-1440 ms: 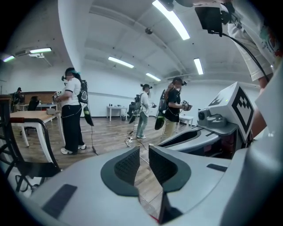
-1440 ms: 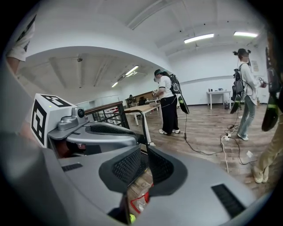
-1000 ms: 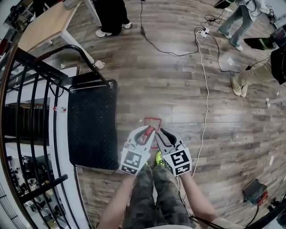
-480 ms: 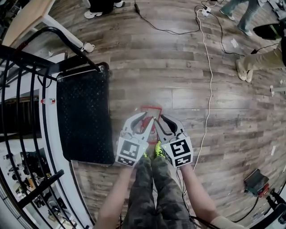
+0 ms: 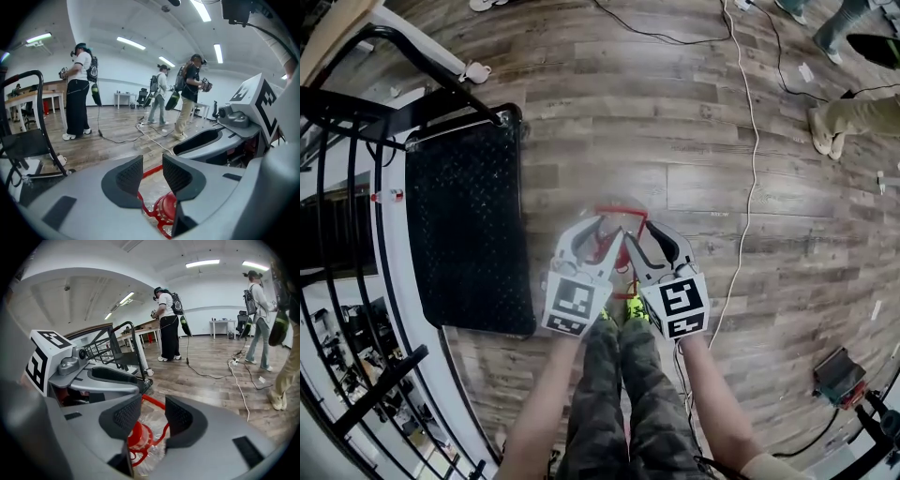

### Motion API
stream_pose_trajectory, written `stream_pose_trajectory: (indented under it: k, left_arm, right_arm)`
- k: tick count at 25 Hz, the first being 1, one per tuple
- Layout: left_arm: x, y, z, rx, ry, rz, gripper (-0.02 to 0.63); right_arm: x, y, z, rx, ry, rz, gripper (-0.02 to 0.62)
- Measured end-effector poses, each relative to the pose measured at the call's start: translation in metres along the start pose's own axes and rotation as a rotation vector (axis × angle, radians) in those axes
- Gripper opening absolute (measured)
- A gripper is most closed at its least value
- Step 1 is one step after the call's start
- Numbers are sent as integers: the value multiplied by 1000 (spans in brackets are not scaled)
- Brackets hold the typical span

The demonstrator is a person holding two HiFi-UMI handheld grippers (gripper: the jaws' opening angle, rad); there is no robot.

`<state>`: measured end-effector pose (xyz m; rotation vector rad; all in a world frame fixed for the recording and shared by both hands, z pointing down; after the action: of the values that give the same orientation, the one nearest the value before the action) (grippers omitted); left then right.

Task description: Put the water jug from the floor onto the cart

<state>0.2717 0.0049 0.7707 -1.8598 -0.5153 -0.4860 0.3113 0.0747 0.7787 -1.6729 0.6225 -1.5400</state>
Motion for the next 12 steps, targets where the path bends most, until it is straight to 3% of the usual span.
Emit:
stream_pose_trajectory:
  k: [12]
  left_arm:
    - [26,-36,-29,-28,42,-51,121]
  right_arm:
    - [28,-31,9,27,-39,-32,160]
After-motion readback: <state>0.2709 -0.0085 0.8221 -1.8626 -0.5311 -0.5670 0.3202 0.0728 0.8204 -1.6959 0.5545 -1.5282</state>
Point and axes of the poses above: the fingertips, and each gripper's own axes: x forward along the fingers, z to its right, y out of its top, the point moved 4 cm from there along -x, backward along the fingers, and after that the axes turned 15 degrees about -x, right-handed, at the moved point
